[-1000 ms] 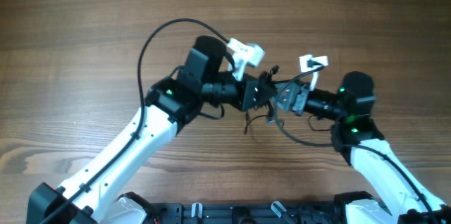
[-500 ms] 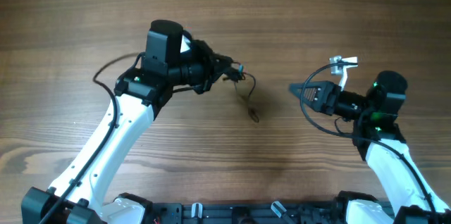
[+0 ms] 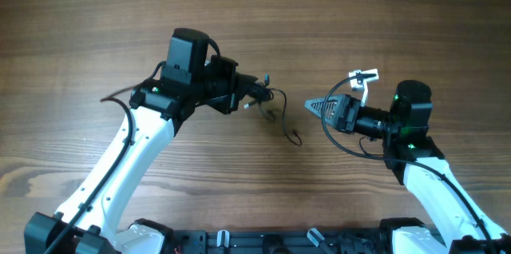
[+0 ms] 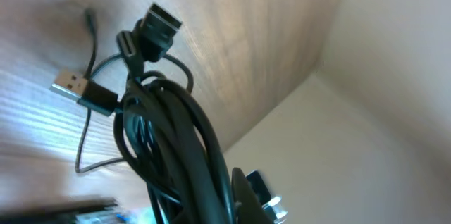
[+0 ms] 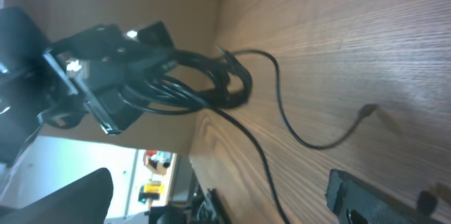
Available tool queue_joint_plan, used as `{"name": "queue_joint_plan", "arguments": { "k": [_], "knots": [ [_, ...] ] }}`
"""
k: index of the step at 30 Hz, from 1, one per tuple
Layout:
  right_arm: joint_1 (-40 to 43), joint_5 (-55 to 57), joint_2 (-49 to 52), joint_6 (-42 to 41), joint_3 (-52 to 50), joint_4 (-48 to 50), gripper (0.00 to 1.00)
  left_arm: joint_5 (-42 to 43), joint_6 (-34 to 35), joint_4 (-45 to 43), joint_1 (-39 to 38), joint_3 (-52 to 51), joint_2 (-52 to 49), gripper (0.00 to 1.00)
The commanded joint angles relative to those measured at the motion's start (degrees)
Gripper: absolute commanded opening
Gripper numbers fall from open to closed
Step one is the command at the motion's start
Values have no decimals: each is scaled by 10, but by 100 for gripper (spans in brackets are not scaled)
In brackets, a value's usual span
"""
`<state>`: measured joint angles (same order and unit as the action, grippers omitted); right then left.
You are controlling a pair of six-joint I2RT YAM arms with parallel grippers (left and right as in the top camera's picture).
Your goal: Untangle cables
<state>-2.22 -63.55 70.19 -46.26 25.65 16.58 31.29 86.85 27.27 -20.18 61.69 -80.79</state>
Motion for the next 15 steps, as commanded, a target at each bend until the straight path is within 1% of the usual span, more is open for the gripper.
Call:
{"name": "queue_joint_plan", "arguments": {
  "k": [1, 3, 4, 6, 7, 8, 10, 11, 13, 15],
  "knots": [
    [8, 14, 0, 17, 1, 29, 100, 62, -328, -17, 3, 2, 2, 4],
    [33, -2, 0, 56, 1, 78, 100, 128, -436, -17, 3, 2, 2, 4],
    [44, -7, 0, 61, 1, 100, 99, 154, -483, -17, 3, 2, 2, 4],
    [66, -19, 0, 70, 1, 149, 100, 190, -558, -18, 3, 2, 2, 4],
    [75, -26, 0, 73, 1, 175, 100, 218, -611, -18, 2, 2, 2, 4],
    [79, -30, 0, 73, 1, 188, 100, 239, -638, -18, 1, 2, 2, 4],
    [83, -54, 0, 87, 1, 212, 100, 331, -768, -18, -7, 2, 2, 4],
    [83, -68, 0, 103, 1, 213, 100, 369, -811, -17, -13, 2, 2, 4],
    [83, -95, 0, 132, 1, 213, 97, 435, -865, -17, -26, 2, 2, 4],
    [83, -122, 0, 159, 1, 214, 96, 474, -881, -17, -39, 2, 2, 4]
  ]
}}
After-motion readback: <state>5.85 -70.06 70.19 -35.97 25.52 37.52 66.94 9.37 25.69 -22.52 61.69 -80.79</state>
